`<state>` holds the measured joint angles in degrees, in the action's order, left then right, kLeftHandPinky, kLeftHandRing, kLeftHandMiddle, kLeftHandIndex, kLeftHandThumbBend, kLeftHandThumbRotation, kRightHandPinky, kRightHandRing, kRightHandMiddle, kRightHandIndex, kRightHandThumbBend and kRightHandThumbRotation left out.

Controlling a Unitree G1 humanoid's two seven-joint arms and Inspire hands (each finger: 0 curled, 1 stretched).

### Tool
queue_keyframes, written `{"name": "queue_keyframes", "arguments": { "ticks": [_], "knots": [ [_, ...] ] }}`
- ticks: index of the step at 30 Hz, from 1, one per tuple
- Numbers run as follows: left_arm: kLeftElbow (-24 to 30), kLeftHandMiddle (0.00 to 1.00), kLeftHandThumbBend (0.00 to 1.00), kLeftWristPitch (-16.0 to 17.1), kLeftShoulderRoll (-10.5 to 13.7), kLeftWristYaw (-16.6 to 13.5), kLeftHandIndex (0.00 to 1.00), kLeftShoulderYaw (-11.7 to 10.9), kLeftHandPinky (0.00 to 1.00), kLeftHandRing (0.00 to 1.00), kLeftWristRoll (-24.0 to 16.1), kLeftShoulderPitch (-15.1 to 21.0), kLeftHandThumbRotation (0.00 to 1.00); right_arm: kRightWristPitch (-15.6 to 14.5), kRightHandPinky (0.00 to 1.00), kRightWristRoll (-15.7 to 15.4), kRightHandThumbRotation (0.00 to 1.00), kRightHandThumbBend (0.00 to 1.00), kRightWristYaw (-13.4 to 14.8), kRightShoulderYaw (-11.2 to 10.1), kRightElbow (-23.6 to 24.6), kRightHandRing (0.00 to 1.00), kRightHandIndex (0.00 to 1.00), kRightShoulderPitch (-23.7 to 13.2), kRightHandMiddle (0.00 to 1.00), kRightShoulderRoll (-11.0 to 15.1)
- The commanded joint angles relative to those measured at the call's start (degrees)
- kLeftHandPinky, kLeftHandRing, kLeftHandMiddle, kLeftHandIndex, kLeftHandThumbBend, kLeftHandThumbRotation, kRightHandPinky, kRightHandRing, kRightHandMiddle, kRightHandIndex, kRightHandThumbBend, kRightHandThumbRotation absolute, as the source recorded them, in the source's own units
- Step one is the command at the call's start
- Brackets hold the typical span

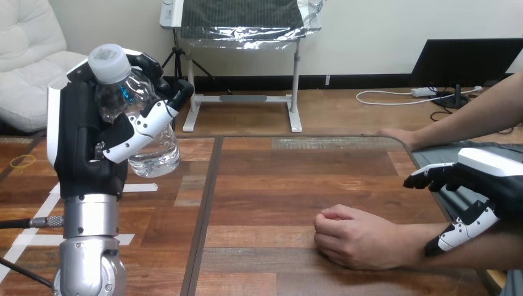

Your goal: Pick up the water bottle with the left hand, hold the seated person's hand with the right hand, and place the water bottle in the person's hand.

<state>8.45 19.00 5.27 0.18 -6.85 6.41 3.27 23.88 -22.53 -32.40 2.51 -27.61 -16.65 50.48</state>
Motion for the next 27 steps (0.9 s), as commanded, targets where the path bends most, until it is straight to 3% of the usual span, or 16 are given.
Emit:
{"name": "queue_keyframes", "arguments": {
  "ticks": [1, 7, 18, 27],
  "knots": [
    [2.8, 0.36, 0.63, 0.9, -0.3, 0.5, 0.41, -0.1, 0.23, 0.30, 1.0, 3.7, 0.00, -0.7, 0.81, -1.0, 0.23, 1.00, -0.9, 2.5, -1.3, 0.83, 0.84, -1.8, 0.85, 0.3],
    [3.1, 0.36, 0.63, 0.5, -0.5, 0.5, 0.41, -0.2, 0.23, 0.30, 1.2, 3.6, 0.00, -2.9, 0.81, -2.2, 0.22, 1.00, -2.4, 3.3, -0.8, 0.84, 0.84, -2.4, 0.86, 0.5],
    [3.6, 0.36, 0.63, 0.0, -0.6, 0.4, 0.41, -0.3, 0.23, 0.30, 1.0, 3.3, 0.00, -5.1, 0.71, -3.2, 0.22, 1.00, -4.5, 4.6, -0.4, 0.83, 0.85, -3.5, 0.86, 0.6],
    [3.8, 0.36, 0.63, -0.2, -0.7, 0.6, 0.41, -0.5, 0.23, 0.30, 1.0, 3.1, 0.00, -8.7, 0.67, -3.7, 0.20, 1.00, -7.1, 5.2, 2.5, 0.81, 0.85, -3.6, 0.85, 1.1]
  ]
}}
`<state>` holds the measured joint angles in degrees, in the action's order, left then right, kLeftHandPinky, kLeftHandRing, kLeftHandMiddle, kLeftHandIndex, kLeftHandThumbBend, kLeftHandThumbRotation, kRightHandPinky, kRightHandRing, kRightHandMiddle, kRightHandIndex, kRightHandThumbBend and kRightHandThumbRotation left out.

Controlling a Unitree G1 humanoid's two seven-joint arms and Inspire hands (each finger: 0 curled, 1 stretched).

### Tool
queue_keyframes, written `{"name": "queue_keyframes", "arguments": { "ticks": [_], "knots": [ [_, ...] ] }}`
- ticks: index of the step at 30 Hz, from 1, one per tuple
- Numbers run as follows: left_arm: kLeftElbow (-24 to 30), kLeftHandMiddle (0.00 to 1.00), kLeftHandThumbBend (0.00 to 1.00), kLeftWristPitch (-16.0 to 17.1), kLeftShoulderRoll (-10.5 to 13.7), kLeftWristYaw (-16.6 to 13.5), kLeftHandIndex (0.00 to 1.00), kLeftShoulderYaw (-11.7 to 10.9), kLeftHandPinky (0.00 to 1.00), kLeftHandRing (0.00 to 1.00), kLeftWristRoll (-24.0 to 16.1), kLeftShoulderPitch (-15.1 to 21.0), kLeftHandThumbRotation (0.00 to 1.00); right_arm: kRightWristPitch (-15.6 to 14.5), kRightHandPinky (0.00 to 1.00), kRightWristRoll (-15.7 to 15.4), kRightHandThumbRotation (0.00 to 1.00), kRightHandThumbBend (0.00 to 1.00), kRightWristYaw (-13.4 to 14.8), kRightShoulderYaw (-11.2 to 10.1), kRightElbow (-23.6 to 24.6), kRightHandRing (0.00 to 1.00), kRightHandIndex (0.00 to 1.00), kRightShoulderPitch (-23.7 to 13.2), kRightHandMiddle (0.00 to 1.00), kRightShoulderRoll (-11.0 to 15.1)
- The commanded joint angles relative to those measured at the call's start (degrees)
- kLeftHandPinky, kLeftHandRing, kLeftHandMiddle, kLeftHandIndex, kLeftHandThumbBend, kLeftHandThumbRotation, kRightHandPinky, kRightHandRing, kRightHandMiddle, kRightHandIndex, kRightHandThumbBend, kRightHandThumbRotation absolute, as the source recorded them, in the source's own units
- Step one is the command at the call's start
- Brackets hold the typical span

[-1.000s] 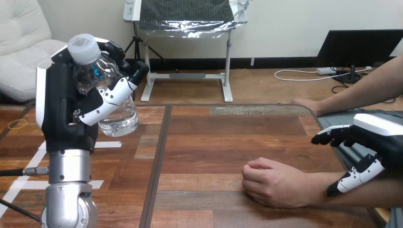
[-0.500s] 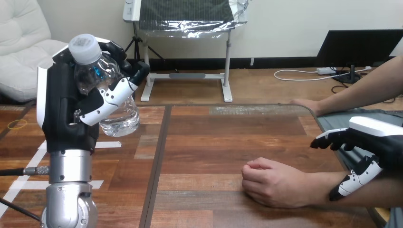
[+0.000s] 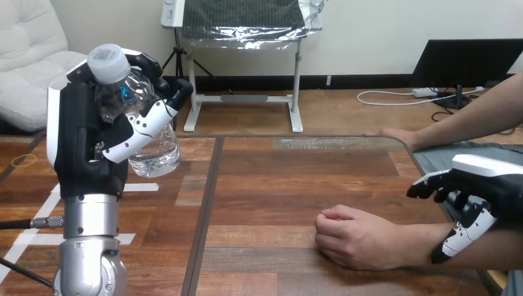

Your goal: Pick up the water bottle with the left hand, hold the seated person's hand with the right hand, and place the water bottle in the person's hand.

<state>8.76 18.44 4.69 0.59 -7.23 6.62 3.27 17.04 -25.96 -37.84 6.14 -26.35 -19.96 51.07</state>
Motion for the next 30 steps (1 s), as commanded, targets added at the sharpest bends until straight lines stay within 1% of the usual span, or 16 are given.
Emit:
{"name": "queue_keyframes", "arguments": {
  "ticks": [1, 3, 6, 9, 12, 25, 30],
  "knots": [
    [3.4, 0.36, 0.63, 0.4, -0.1, 0.3, 0.41, -0.2, 0.23, 0.30, 0.9, 3.1, 0.00, -2.7, 0.67, -0.2, 0.20, 1.00, -2.4, 1.7, 1.7, 0.81, 0.85, -0.3, 0.85, 0.5],
    [3.4, 0.37, 0.63, 0.5, -0.1, 0.4, 0.41, -0.2, 0.23, 0.30, 1.0, 3.0, 0.00, -3.8, 0.68, 0.0, 0.21, 1.00, -3.2, 1.7, 2.3, 0.82, 0.85, -0.3, 0.86, 0.6],
    [3.4, 0.37, 0.63, 0.5, -0.1, 0.3, 0.41, -0.3, 0.23, 0.30, 0.8, 2.9, 0.00, -4.5, 0.69, 0.0, 0.21, 1.00, -4.0, 1.7, 3.3, 0.83, 0.86, -0.1, 0.86, 0.8],
    [3.4, 0.37, 0.63, 0.4, -0.1, 0.3, 0.41, -0.4, 0.23, 0.30, 0.8, 2.9, 0.00, -6.4, 0.69, 0.2, 0.21, 1.00, -5.1, 1.5, 4.9, 0.84, 0.86, 0.1, 0.87, 1.0],
    [3.3, 0.37, 0.63, 0.4, -0.1, 0.4, 0.41, -0.5, 0.23, 0.30, 1.0, 2.9, 0.00, -6.8, 0.69, 0.7, 0.21, 1.00, -5.9, 1.3, 5.8, 0.84, 0.86, 0.4, 0.87, 1.2],
    [3.1, 0.36, 0.63, 0.4, -0.1, 0.4, 0.41, -0.7, 0.23, 0.30, 0.9, 3.0, 0.00, -9.3, 0.69, 0.2, 0.25, 1.00, -8.0, 1.0, 11.2, 0.85, 0.86, 2.4, 0.87, 2.7],
    [3.1, 0.36, 0.63, 0.4, -0.1, 0.4, 0.41, -0.7, 0.23, 0.30, 0.7, 3.0, 0.00, -10.4, 0.70, 0.4, 0.23, 1.00, -8.4, 0.7, 12.8, 0.85, 0.86, 3.3, 0.87, 2.8]
  ]
}}
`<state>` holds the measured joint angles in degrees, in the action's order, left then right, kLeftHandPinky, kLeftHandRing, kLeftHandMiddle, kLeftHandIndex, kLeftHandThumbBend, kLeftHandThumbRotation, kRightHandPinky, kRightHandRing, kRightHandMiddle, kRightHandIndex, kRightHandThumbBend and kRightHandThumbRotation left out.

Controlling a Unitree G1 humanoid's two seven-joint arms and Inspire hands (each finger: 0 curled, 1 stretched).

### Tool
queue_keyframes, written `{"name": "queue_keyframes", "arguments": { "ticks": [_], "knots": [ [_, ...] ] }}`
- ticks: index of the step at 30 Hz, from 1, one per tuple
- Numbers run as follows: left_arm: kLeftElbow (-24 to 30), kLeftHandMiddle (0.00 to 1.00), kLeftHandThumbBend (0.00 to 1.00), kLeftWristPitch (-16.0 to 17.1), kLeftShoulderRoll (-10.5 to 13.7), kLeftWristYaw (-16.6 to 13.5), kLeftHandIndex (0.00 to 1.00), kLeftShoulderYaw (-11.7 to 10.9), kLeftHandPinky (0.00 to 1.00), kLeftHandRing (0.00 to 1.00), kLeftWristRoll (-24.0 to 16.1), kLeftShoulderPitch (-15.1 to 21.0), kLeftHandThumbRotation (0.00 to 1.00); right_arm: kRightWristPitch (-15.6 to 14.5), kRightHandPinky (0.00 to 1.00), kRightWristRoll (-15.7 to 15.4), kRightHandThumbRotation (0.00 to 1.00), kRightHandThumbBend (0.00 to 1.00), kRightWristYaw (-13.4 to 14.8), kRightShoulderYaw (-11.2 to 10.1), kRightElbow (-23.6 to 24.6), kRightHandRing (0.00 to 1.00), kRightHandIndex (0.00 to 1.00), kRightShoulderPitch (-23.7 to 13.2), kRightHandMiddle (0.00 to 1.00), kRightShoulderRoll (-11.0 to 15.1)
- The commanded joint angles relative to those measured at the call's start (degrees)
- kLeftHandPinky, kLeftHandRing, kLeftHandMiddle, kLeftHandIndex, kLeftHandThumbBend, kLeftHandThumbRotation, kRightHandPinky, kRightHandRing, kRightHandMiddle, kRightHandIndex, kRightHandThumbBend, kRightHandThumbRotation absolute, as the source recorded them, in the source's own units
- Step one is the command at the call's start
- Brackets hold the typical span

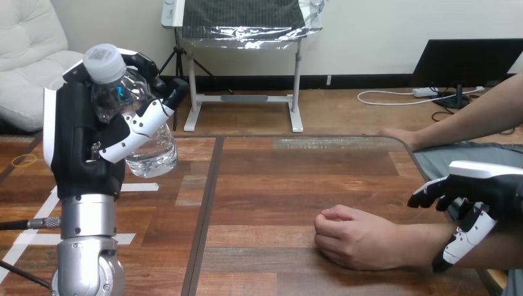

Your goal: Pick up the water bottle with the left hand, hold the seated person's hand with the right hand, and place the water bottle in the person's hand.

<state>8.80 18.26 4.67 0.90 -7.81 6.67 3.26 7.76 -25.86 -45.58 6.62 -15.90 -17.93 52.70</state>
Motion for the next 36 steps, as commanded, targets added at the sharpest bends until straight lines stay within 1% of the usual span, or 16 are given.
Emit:
{"name": "queue_keyframes", "arguments": {
  "ticks": [1, 3, 9, 12, 16, 21, 24, 26, 30, 33, 36],
  "knots": [
    [3.0, 0.36, 0.63, 0.6, -0.2, 0.1, 0.41, -0.2, 0.23, 0.30, 0.8, 3.1, 0.00, -1.2, 0.70, 0.4, 0.23, 1.00, -0.7, 0.2, 2.5, 0.85, 0.86, 1.5, 0.87, 1.2],
    [3.0, 0.36, 0.64, 0.6, -0.2, 0.2, 0.41, -0.2, 0.23, 0.30, 1.1, 3.1, 0.00, -1.3, 0.70, 0.4, 0.23, 1.00, -0.7, 0.2, 2.8, 0.85, 0.86, 1.8, 0.87, 1.3],
    [3.3, 0.36, 0.64, 0.3, -0.3, 0.0, 0.41, -0.1, 0.23, 0.30, 0.9, 3.1, 0.00, 0.0, 0.69, -0.1, 0.27, 1.00, -0.1, 0.5, 3.9, 0.83, 0.86, 3.2, 0.87, 2.0],
    [3.2, 0.36, 0.64, 0.3, -0.3, 0.1, 0.41, -0.1, 0.23, 0.30, 1.0, 3.1, 0.00, -0.1, 0.68, 0.0, 0.27, 1.00, -0.2, 0.6, 4.4, 0.83, 0.86, 3.7, 0.86, 2.1],
    [3.1, 0.36, 0.63, 0.4, -0.3, 0.2, 0.41, -0.1, 0.23, 0.30, 1.1, 3.1, 0.00, -0.8, 0.68, -0.9, 0.28, 1.00, -0.7, 1.2, 5.4, 0.82, 0.87, 4.3, 0.87, 2.5],
    [3.0, 0.36, 0.63, 0.5, -0.3, 0.1, 0.41, -0.1, 0.23, 0.30, 0.9, 3.1, 0.00, -1.1, 0.67, -0.3, 0.26, 1.00, -1.1, 1.1, 5.7, 0.82, 0.87, 5.0, 0.87, 2.2],
    [3.0, 0.36, 0.63, 0.5, -0.3, 0.1, 0.41, 0.0, 0.23, 0.30, 0.9, 3.2, 0.00, -1.2, 0.67, -1.5, 0.26, 1.00, -1.5, 1.8, 6.3, 0.82, 0.87, 5.4, 0.86, 2.6],
    [3.0, 0.36, 0.63, 0.5, -0.4, 0.1, 0.41, 0.0, 0.23, 0.30, 0.9, 3.2, 0.00, -0.7, 0.67, -1.4, 0.26, 1.00, -1.6, 1.9, 6.4, 0.82, 0.87, 5.7, 0.86, 2.6],
    [3.1, 0.36, 0.63, 0.5, -0.4, 0.0, 0.41, -0.1, 0.23, 0.30, 0.9, 3.2, 0.00, -0.5, 0.67, -1.7, 0.24, 1.00, -1.4, 2.0, 6.8, 0.82, 0.87, 6.4, 0.86, 2.5],
    [3.1, 0.36, 0.63, 0.5, -0.4, 0.0, 0.41, -0.1, 0.23, 0.30, 0.9, 3.2, 0.00, 0.1, 0.66, -1.5, 0.24, 1.00, -1.1, 2.0, 6.9, 0.81, 0.86, 7.0, 0.85, 2.4],
    [3.2, 0.36, 0.63, 0.3, -0.4, -0.1, 0.41, -0.1, 0.23, 0.30, 0.6, 3.2, 0.00, 0.0, 0.67, -1.2, 0.23, 1.00, -1.2, 2.0, 7.0, 0.81, 0.85, 7.4, 0.85, 2.2]
  ]
}}
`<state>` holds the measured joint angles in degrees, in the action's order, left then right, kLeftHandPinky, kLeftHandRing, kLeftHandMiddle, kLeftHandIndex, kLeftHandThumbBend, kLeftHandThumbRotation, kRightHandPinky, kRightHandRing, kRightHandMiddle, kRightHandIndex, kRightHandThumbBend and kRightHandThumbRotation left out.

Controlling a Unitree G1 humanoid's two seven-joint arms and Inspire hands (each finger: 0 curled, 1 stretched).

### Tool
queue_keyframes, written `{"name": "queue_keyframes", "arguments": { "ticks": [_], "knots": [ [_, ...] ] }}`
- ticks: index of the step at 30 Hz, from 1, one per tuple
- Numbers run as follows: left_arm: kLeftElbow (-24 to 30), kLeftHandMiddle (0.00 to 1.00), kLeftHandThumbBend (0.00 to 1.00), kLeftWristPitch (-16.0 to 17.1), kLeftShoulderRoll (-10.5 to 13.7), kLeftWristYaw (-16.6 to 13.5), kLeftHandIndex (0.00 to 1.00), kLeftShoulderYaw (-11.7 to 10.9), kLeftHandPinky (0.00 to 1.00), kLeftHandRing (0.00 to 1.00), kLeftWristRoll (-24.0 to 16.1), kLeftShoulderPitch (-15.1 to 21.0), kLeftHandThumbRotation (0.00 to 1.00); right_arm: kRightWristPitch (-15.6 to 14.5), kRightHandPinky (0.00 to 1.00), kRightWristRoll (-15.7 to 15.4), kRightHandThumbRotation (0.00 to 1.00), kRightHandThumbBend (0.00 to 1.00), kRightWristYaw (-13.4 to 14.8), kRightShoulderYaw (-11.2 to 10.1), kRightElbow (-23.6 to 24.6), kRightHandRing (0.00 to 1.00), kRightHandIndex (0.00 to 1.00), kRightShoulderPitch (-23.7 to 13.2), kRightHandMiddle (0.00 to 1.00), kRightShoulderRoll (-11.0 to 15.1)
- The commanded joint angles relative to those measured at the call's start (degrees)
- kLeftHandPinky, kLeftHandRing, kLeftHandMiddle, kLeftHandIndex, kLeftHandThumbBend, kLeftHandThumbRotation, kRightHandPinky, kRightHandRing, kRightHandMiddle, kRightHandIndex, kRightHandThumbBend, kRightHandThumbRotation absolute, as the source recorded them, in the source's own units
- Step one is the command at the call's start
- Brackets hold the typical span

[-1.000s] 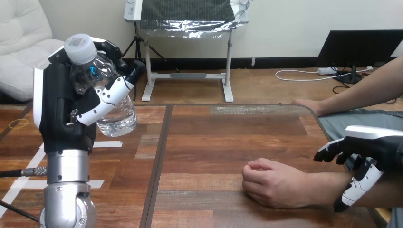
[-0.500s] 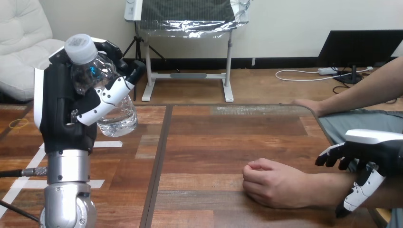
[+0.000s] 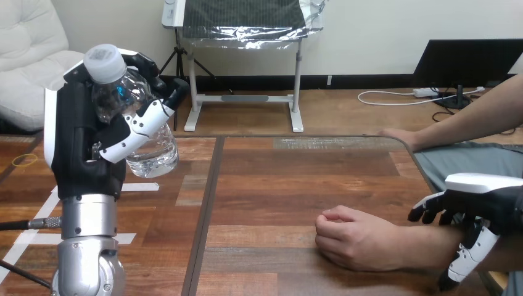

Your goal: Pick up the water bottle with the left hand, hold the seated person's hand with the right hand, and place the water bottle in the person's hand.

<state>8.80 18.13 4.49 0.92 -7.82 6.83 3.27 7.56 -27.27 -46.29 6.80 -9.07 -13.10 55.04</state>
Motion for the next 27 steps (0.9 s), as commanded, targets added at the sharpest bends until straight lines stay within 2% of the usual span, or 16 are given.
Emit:
{"name": "queue_keyframes", "arguments": {
  "ticks": [1, 12, 21, 27],
  "knots": [
    [3.2, 0.36, 0.63, 0.5, -0.2, -0.2, 0.41, -0.1, 0.23, 0.30, 0.3, 3.2, 0.00, 0.3, 0.67, 0.0, 0.23, 1.00, -0.5, 2.0, 0.3, 0.81, 0.85, 2.8, 0.85, -0.1],
    [3.3, 0.36, 0.64, 0.6, -0.4, -0.1, 0.41, -0.1, 0.23, 0.30, 0.8, 3.4, 0.00, 0.6, 0.67, -0.8, 0.29, 1.00, 0.1, 2.9, 0.3, 0.81, 0.85, 3.8, 0.84, -0.7],
    [3.0, 0.36, 0.63, 0.9, -0.4, 0.2, 0.41, -0.2, 0.23, 0.30, 1.2, 3.5, 0.00, 1.8, 0.67, -2.6, 0.33, 1.00, 2.5, 3.6, 0.4, 0.79, 0.83, 4.7, 0.82, -1.1],
    [2.7, 0.36, 0.63, 1.1, -0.4, 0.4, 0.41, -0.3, 0.23, 0.30, 1.6, 3.7, 0.00, 4.0, 0.65, -3.6, 0.37, 0.99, 4.9, 4.2, -0.3, 0.75, 0.81, 5.2, 0.79, -1.2]
  ]
}}
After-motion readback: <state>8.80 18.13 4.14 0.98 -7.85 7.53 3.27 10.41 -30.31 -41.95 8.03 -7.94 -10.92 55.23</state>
